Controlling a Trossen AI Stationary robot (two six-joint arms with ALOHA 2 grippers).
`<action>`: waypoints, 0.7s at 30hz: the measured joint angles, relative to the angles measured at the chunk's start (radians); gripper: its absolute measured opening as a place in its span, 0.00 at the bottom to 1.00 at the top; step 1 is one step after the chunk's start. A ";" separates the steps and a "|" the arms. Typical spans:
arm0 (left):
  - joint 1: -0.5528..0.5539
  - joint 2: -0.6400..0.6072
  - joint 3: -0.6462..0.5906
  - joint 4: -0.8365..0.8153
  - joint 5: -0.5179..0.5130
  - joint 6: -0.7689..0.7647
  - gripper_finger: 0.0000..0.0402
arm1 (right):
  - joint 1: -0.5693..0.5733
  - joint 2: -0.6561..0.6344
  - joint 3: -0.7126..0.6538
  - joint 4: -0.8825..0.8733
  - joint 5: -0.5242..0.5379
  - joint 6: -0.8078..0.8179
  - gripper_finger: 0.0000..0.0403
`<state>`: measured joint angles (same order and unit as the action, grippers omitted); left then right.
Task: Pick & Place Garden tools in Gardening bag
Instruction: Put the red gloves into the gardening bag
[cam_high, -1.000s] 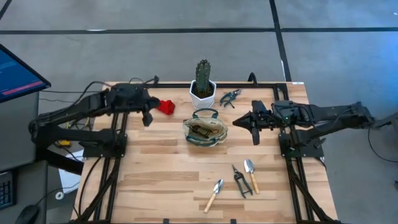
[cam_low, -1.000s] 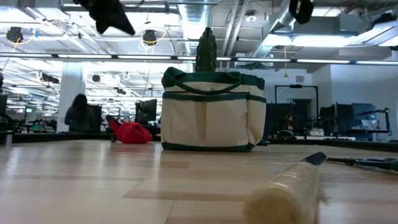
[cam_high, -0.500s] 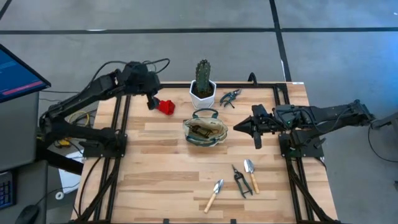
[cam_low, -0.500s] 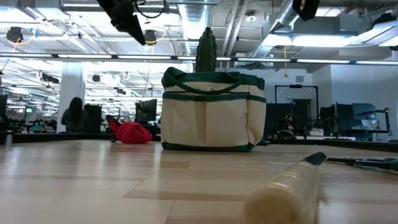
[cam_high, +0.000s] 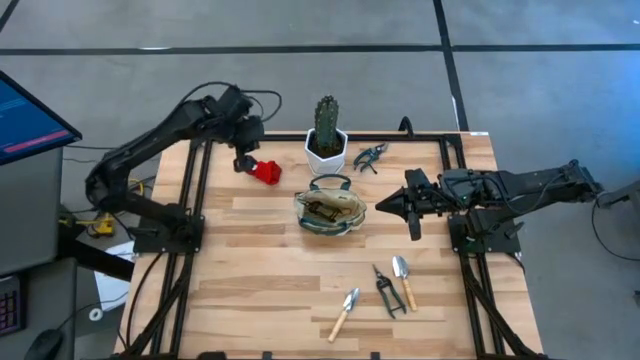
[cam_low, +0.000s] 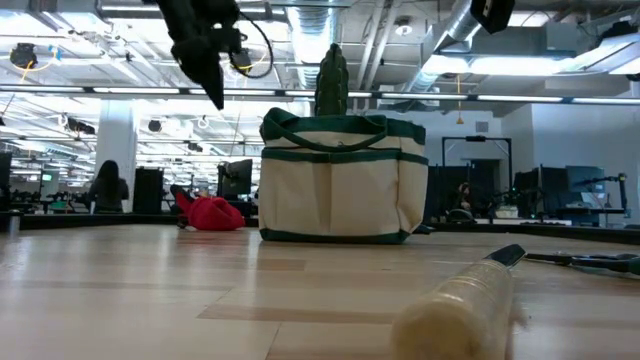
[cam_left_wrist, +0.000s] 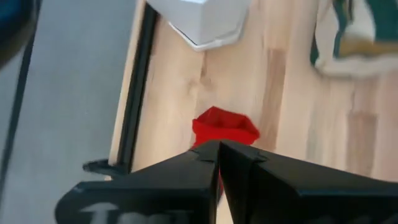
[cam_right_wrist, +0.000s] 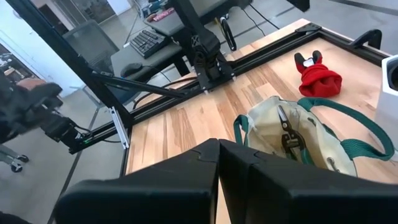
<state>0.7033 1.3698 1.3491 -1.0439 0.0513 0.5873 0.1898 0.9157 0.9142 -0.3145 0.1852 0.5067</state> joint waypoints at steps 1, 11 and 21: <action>0.000 0.016 0.000 0.000 0.000 0.045 0.01 | 0.000 0.000 0.000 0.000 0.000 0.000 0.00; 0.000 0.107 0.000 0.000 -0.075 0.305 0.01 | 0.000 0.000 0.000 0.000 0.000 0.000 0.00; 0.007 0.145 -0.030 0.045 -0.121 0.337 0.03 | 0.000 0.000 -0.001 -0.030 0.000 0.000 0.00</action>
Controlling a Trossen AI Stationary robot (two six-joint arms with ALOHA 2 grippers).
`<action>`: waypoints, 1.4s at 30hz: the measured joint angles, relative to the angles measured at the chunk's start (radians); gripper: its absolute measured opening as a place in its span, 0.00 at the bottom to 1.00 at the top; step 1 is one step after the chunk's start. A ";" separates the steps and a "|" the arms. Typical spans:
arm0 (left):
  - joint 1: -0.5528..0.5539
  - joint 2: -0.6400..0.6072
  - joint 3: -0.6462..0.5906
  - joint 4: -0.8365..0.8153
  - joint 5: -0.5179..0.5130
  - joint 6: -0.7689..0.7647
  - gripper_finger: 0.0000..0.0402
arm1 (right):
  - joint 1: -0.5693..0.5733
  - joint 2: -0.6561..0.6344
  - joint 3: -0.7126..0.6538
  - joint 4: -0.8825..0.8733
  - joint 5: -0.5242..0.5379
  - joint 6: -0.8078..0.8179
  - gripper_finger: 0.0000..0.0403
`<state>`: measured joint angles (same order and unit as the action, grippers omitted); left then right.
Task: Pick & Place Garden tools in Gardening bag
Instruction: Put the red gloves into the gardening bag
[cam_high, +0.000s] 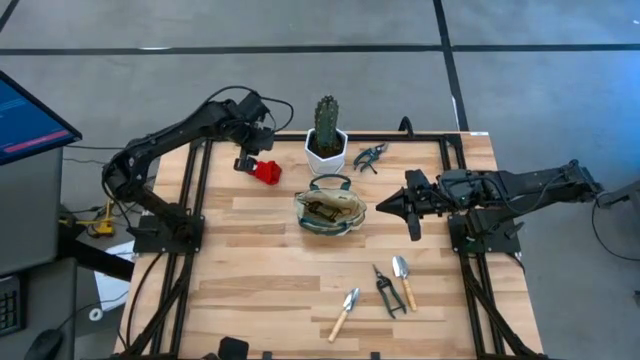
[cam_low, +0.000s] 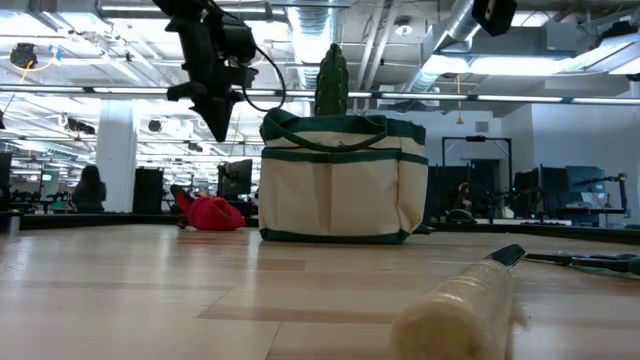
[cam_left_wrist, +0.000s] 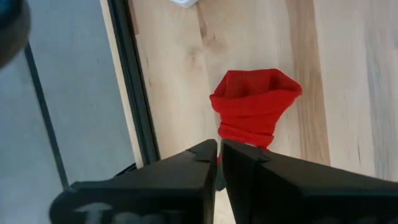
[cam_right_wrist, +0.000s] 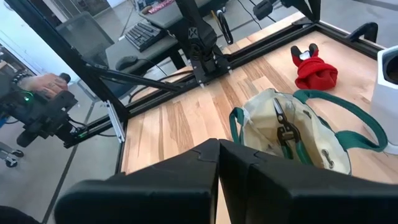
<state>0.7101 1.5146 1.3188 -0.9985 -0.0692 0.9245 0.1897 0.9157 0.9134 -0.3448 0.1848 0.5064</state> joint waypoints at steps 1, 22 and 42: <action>0.000 0.000 -0.014 0.014 0.000 -0.021 0.05 | 0.000 0.000 0.000 -0.001 0.000 0.000 0.00; 0.000 -0.001 -0.259 0.317 -0.003 -0.015 0.60 | 0.000 0.000 0.000 -0.022 0.000 0.003 0.00; 0.056 0.084 -0.270 0.268 -0.005 0.015 0.55 | -0.033 0.000 0.000 -0.070 0.002 0.015 0.00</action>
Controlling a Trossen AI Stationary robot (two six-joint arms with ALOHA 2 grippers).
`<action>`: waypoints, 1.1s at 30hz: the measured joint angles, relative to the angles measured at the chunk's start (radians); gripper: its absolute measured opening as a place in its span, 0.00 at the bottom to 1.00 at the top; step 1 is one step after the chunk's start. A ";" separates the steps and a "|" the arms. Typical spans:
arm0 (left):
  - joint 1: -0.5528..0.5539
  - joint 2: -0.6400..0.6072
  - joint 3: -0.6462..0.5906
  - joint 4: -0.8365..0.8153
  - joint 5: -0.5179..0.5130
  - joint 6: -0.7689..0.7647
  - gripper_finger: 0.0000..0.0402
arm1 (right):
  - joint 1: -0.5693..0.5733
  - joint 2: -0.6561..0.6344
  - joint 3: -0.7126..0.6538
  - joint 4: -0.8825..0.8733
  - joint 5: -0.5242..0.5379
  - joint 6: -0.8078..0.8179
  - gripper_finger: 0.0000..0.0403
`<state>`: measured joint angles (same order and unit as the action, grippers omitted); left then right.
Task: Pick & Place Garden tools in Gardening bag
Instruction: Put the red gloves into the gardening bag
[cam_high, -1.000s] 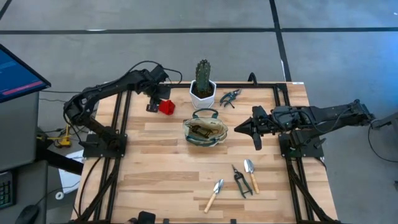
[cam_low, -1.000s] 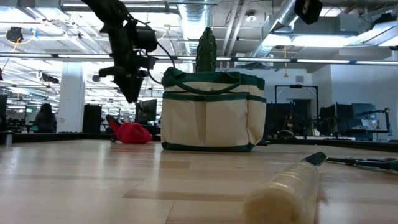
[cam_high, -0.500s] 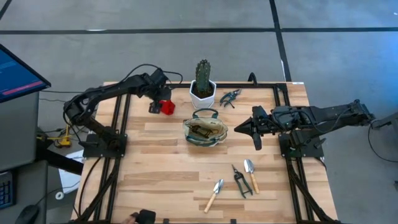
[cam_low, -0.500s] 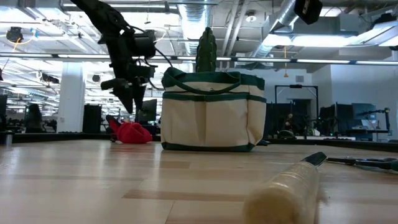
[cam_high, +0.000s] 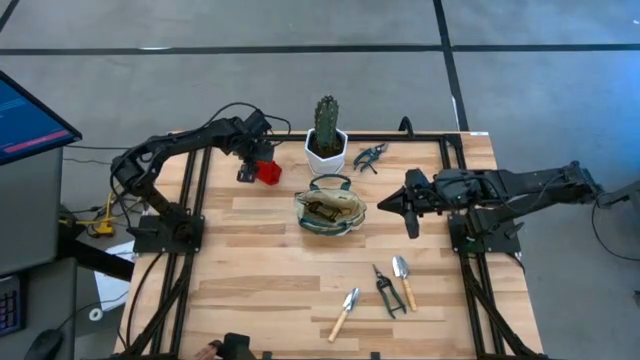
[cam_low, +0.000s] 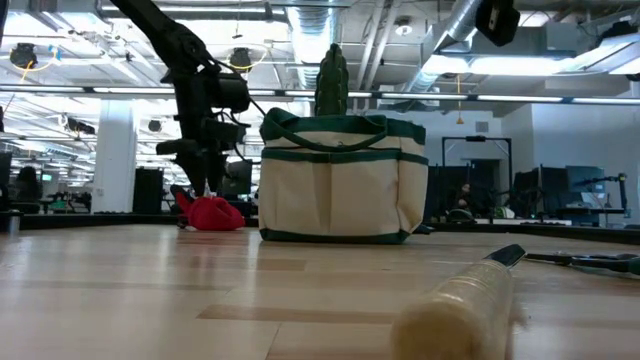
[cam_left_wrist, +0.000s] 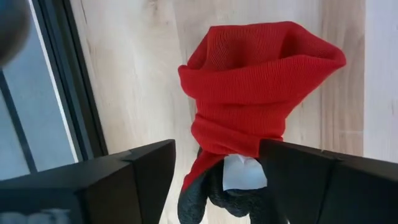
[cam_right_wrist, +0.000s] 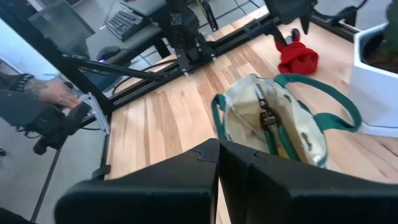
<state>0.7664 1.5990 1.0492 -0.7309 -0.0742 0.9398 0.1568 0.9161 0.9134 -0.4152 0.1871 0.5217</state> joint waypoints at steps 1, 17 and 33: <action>-0.002 0.000 0.000 0.001 0.000 0.000 0.55 | -0.006 0.000 0.000 -0.005 0.000 0.000 0.00; -0.010 -0.206 0.000 0.046 -0.154 -0.164 0.54 | -0.042 0.000 0.000 -0.026 -0.002 0.003 0.00; -0.014 -0.544 0.001 0.101 0.064 -0.222 0.54 | -0.042 0.000 0.000 -0.026 -0.002 0.002 0.00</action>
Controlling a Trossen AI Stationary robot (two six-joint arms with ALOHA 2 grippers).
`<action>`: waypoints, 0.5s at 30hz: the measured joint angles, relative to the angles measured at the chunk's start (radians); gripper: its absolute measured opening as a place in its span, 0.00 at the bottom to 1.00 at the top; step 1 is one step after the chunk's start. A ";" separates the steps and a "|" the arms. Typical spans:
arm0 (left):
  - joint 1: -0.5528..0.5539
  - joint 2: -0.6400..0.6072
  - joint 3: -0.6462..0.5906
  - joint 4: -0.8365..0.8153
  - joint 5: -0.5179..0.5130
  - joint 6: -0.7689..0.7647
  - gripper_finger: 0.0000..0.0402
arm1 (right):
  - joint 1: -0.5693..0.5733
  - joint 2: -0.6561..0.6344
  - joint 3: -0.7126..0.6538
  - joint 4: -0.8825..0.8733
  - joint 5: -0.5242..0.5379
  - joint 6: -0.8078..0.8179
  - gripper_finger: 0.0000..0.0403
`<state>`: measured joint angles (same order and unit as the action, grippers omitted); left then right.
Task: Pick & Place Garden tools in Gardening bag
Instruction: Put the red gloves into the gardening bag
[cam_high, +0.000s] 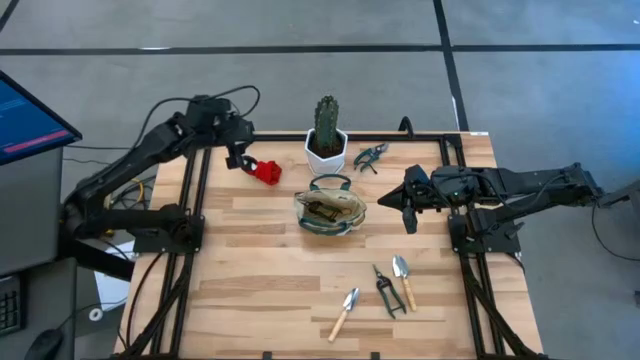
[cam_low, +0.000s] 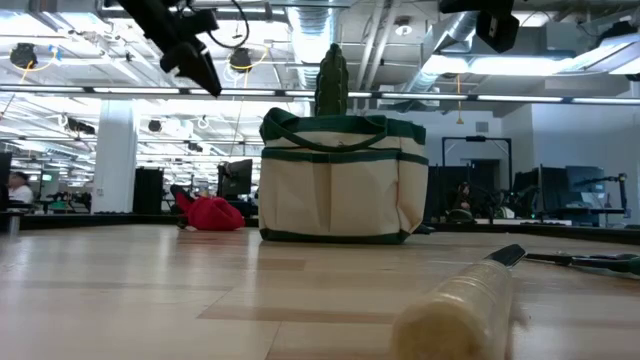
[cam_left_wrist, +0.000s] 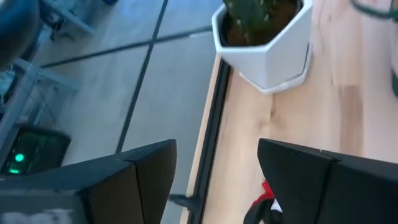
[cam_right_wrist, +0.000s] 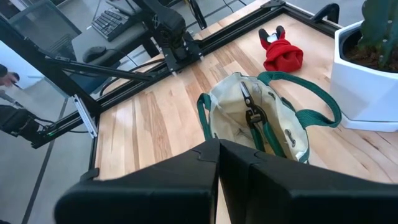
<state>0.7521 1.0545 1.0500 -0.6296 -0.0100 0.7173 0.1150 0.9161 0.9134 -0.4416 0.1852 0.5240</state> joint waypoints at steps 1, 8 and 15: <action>0.000 -0.012 0.000 0.000 0.006 0.000 0.54 | 0.000 0.000 0.000 0.000 0.000 0.000 0.00; 0.000 -0.054 0.000 0.065 0.015 -0.022 0.55 | 0.000 0.000 0.000 0.000 0.000 0.000 0.00; 0.001 -0.008 0.001 0.143 0.036 -0.071 0.54 | 0.000 0.000 0.000 0.000 0.000 0.000 0.00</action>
<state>0.7528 1.0468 1.0508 -0.4868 0.0259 0.6466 0.1154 0.9161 0.9134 -0.4414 0.1848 0.5240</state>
